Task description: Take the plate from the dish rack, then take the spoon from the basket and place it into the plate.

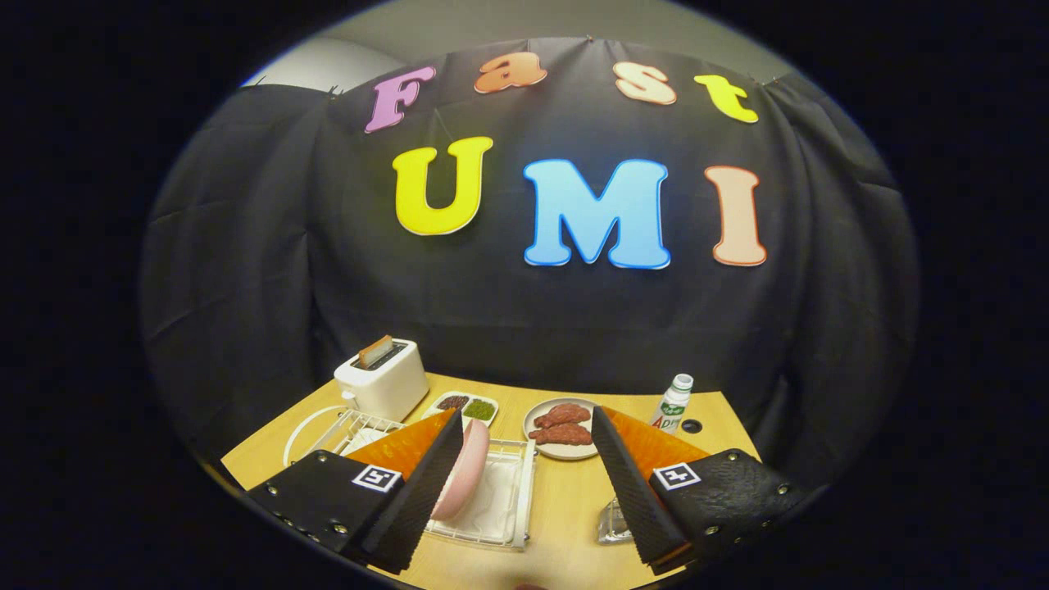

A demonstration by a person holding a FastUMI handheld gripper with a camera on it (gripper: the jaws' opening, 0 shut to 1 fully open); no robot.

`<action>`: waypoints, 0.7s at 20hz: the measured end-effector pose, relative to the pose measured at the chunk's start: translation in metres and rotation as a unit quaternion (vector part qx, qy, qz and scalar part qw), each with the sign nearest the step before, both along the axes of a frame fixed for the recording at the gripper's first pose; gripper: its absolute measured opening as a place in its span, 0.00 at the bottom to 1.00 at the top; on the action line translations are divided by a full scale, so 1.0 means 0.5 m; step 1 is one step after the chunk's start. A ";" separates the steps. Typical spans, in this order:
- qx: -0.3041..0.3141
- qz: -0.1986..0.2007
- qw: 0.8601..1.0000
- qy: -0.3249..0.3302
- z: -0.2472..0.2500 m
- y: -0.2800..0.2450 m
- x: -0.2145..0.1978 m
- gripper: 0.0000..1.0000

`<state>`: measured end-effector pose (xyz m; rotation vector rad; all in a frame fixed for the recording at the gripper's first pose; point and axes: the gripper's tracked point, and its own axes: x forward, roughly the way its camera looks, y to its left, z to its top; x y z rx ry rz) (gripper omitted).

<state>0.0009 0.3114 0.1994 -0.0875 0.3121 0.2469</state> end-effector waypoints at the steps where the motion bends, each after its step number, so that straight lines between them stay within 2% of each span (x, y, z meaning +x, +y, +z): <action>1: -0.005 -0.003 1.000 0.015 -0.011 0.011 0.010 0.96; 6: -0.011 -0.008 0.994 0.105 -0.077 0.058 0.045 0.96; 11: -0.016 -0.052 0.979 0.198 -0.146 0.075 0.069 0.96; 14: -0.050 -0.071 0.972 0.218 -0.178 0.078 0.089 0.96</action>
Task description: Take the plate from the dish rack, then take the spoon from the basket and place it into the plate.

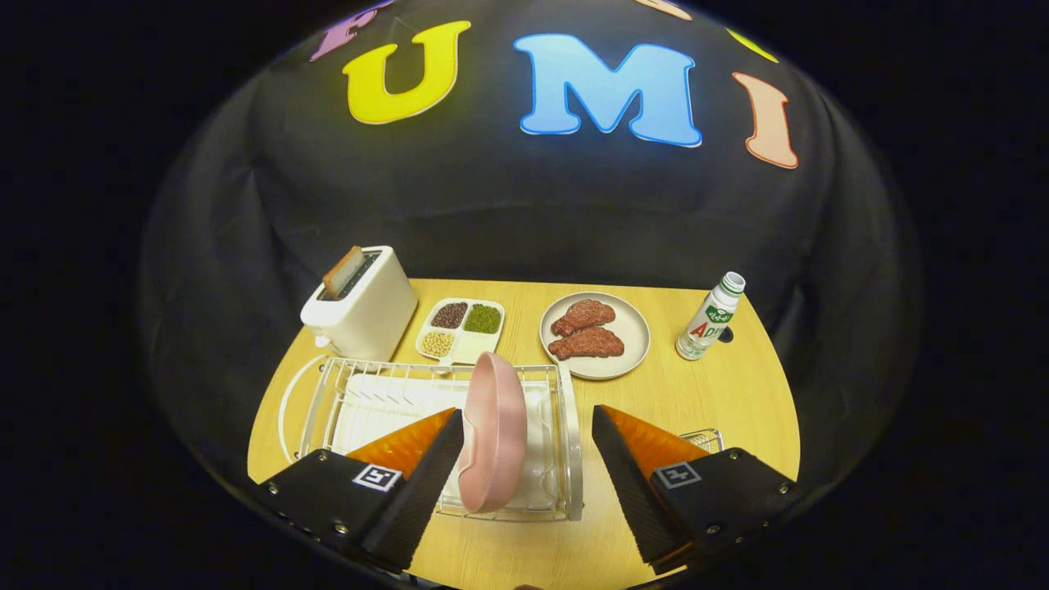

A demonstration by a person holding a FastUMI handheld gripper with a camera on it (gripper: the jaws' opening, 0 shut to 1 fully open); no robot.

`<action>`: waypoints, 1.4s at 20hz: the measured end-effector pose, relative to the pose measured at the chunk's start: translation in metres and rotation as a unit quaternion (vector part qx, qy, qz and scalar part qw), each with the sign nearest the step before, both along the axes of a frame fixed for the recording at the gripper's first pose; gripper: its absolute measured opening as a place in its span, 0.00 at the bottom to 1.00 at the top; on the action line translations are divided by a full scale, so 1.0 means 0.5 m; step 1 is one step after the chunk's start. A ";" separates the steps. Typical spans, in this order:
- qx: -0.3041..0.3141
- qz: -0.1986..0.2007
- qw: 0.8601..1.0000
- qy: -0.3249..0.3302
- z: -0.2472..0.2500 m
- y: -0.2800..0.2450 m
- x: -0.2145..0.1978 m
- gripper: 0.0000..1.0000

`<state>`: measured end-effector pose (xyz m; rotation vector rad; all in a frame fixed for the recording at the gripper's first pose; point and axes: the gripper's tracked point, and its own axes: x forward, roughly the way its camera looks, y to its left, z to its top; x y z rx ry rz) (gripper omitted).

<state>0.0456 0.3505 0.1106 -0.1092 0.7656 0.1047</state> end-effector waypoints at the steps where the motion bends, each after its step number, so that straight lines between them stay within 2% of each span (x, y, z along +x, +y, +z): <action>1: -0.015 -0.004 1.000 0.007 -0.009 -0.004 0.001 0.94; 3: -0.041 -0.013 0.999 0.023 -0.032 -0.004 0.005 0.91; 7: -0.073 -0.038 0.996 0.040 -0.059 -0.001 0.014 0.77; 8: -0.088 -0.044 0.994 0.040 -0.063 -0.008 0.020 0.77; 9: -0.102 -0.054 0.992 0.043 -0.069 -0.019 0.019 0.71; 11: -0.110 -0.076 0.990 0.052 -0.081 -0.022 0.021 0.38; 12: -0.115 -0.085 0.988 0.054 -0.088 -0.016 0.019 0.30; 13: -0.135 -0.086 0.985 0.066 -0.099 -0.019 0.021 0.13; 14: -0.145 -0.084 0.984 0.062 -0.094 -0.017 0.021 0.15; 16: -0.170 -0.071 0.981 0.062 -0.087 -0.004 0.021 0.06; 19: -0.199 -0.072 0.976 0.058 -0.065 0.018 0.025 0.05; 23: -0.287 -0.061 0.956 0.029 0.000 0.041 0.047 0.05; 24: -0.296 -0.057 0.953 0.027 0.008 0.049 0.051 0.05; 28: -0.280 -0.064 0.958 0.021 0.031 0.053 0.051 0.05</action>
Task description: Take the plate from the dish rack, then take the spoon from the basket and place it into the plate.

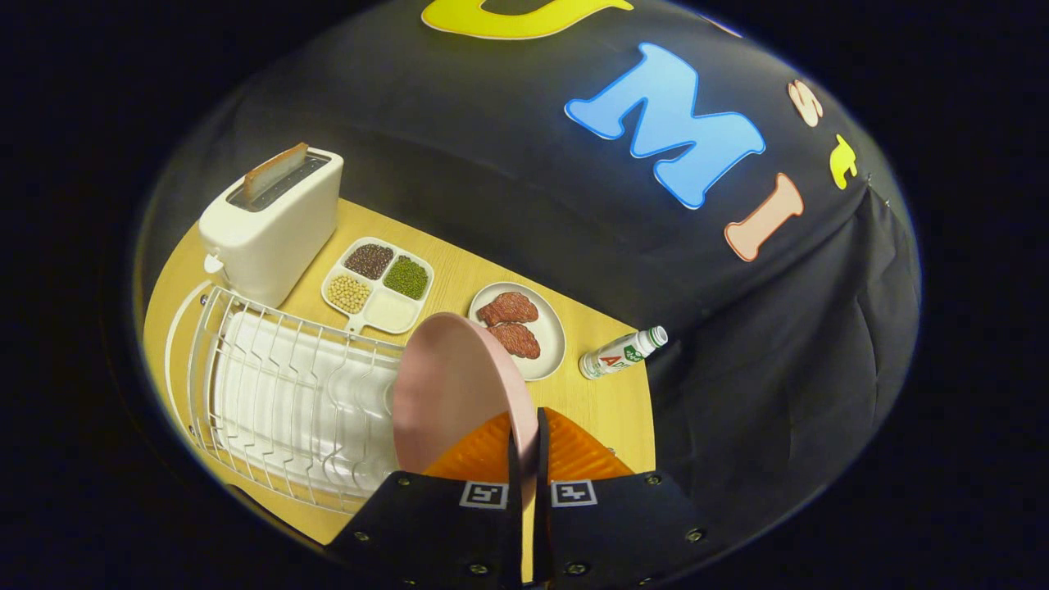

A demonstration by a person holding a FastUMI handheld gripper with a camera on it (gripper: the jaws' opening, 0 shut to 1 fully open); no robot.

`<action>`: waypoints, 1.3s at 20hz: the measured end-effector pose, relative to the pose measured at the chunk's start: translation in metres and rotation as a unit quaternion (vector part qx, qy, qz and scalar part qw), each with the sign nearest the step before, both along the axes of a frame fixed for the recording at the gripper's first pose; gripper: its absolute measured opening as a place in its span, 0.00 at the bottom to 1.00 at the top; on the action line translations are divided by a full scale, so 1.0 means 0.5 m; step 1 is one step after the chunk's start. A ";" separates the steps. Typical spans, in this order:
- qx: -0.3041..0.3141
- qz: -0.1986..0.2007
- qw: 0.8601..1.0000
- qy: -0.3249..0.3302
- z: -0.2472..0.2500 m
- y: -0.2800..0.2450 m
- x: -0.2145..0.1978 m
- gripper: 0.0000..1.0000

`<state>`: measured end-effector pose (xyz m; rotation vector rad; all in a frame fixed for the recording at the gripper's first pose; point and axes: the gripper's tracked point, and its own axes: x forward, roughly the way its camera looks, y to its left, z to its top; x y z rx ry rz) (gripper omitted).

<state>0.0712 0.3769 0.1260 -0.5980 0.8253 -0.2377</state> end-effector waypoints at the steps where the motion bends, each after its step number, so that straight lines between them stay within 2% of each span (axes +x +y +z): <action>1: 0.004 -0.001 1.000 -0.002 0.008 -0.008 -0.002 0.05; 7: 0.069 -0.012 0.997 -0.014 0.046 -0.061 -0.027 0.05; 13: 0.166 -0.007 0.986 -0.025 0.082 -0.124 -0.078 0.05; 19: 0.271 0.006 0.962 -0.039 0.105 -0.204 -0.154 0.05; 23: 0.363 0.014 0.931 -0.025 0.095 -0.241 -0.230 0.05; 26: 0.408 0.028 0.912 -0.015 0.068 -0.260 -0.279 0.05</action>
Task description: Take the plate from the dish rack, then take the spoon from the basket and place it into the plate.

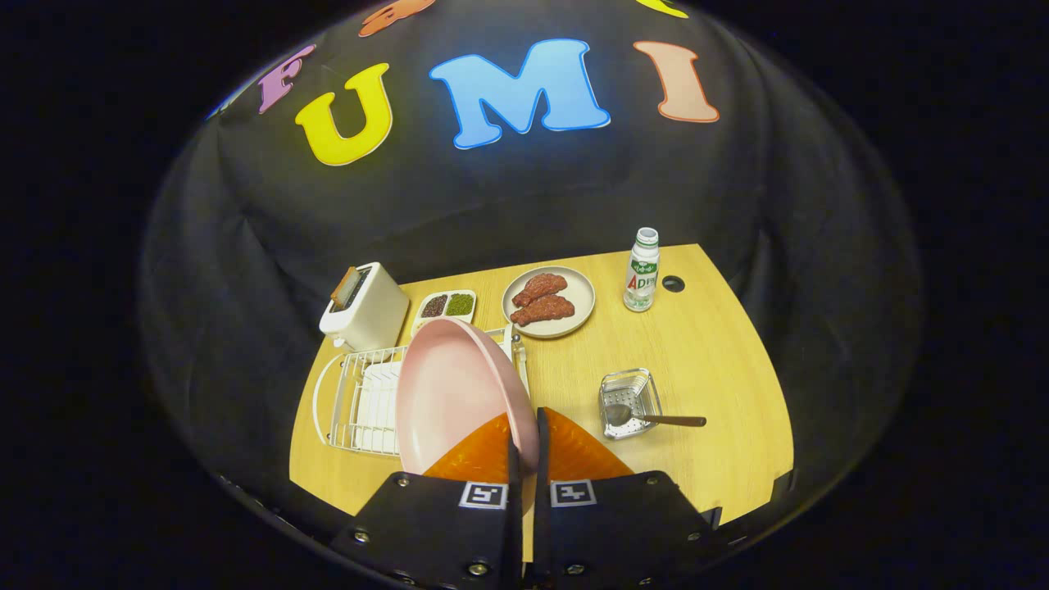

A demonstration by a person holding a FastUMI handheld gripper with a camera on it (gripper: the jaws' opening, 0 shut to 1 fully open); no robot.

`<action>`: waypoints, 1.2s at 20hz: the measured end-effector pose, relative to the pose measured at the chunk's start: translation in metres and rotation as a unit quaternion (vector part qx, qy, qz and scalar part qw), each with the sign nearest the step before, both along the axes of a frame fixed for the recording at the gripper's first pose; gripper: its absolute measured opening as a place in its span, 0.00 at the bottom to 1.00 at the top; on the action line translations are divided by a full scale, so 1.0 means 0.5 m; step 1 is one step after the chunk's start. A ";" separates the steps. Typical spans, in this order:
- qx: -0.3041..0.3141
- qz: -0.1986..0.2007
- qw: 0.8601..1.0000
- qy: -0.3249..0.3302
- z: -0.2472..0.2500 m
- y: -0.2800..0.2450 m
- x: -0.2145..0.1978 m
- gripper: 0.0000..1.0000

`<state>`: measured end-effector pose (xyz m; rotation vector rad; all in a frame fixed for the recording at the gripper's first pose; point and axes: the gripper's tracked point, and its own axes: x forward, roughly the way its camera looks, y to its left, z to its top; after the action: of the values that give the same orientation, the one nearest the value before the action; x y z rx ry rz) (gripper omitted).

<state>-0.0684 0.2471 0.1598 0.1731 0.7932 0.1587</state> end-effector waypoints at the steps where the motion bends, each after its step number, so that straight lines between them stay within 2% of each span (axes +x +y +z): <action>1: 0.012 0.005 1.000 0.003 -0.018 -0.004 -0.016 0.05; 10: 0.087 0.019 0.994 0.057 -0.179 -0.038 -0.132 0.05; 12: 0.091 0.022 0.993 0.072 -0.220 -0.047 -0.142 0.05; 15: 0.064 0.037 0.994 0.083 -0.287 -0.069 -0.148 0.05; 24: 0.102 0.040 0.985 0.135 -0.420 -0.046 -0.164 0.05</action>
<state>-0.1502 0.2239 -0.0501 0.3631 1.0542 0.2971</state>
